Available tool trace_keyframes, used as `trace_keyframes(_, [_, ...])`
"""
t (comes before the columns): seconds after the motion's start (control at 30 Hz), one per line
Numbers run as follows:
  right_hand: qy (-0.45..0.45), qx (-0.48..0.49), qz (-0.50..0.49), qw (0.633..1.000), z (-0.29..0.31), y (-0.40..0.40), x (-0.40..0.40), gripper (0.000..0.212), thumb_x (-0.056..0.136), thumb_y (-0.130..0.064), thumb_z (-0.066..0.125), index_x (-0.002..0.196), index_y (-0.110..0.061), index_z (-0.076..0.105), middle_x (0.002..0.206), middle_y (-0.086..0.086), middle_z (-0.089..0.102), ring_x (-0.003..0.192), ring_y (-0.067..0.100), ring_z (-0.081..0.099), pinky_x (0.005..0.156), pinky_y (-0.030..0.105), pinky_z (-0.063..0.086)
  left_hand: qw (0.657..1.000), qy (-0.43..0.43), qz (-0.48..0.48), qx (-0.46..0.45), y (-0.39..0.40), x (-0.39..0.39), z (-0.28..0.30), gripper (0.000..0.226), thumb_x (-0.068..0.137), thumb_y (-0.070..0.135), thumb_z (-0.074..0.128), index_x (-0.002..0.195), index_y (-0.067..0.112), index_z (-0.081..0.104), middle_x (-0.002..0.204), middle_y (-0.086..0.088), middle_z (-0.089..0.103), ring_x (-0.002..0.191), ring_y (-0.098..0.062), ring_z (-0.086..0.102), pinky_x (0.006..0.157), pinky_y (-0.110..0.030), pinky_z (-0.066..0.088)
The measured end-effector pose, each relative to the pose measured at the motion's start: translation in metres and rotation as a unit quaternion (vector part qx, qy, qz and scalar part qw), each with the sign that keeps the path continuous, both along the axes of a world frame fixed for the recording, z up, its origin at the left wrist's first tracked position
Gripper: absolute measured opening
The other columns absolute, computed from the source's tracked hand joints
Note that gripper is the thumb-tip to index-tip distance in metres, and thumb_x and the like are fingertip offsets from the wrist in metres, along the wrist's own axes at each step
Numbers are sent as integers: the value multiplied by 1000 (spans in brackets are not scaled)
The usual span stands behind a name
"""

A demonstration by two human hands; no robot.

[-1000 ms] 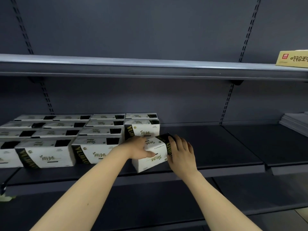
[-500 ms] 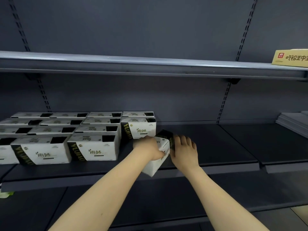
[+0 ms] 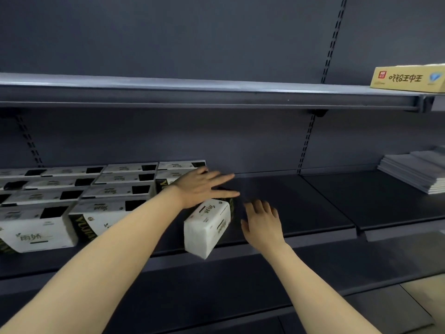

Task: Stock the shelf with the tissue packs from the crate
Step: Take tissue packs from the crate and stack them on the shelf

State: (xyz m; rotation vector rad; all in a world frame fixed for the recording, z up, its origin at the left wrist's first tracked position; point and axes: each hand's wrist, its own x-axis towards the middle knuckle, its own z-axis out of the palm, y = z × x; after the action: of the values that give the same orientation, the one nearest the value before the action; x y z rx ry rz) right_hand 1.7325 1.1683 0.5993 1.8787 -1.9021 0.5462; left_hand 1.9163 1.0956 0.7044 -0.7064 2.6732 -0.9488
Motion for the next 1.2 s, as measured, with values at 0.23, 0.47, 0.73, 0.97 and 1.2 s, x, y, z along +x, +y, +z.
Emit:
trace_keyframes(0.23, [0,24,-5,1000,-4,0,-10,53,48,-26,90,94,-10,70,87,8,67,78,29,66,61,39,54,995,-92,-20,28,-9,-11,-4,64,98,12,42,149,39,13,159,3,-9,145,-22,5,116,-42,8])
trace_keyframes(0.47, [-22,81,-8,996,4,-7,-8,46,84,-26,64,125,-8,55,120,12,58,111,33,53,91,43,42,982,76,86,148,-7,22,-6,65,76,56,66,124,19,44,132,-1,48,123,-19,42,103,-30,29])
trace_keyframes(0.73, [-32,76,27,996,29,-21,11,47,92,-18,45,138,-12,39,137,8,44,125,28,37,101,36,30,947,157,240,146,11,37,-21,75,80,58,60,136,12,39,127,-5,54,112,-26,54,83,-30,46])
trace_keyframes(0.97, [-75,69,132,986,39,-29,37,44,100,-31,29,139,-13,41,135,6,47,124,25,38,101,36,28,911,279,298,62,29,30,-58,72,85,54,57,138,12,32,135,-5,47,124,-26,45,106,-36,33])
trace_keyframes(1.2, [-67,76,200,975,21,-16,44,65,87,-45,14,126,-10,54,117,7,59,105,27,53,85,37,38,912,371,169,36,46,48,-86,82,64,54,78,121,-1,56,114,-13,62,104,-31,61,94,-39,47])
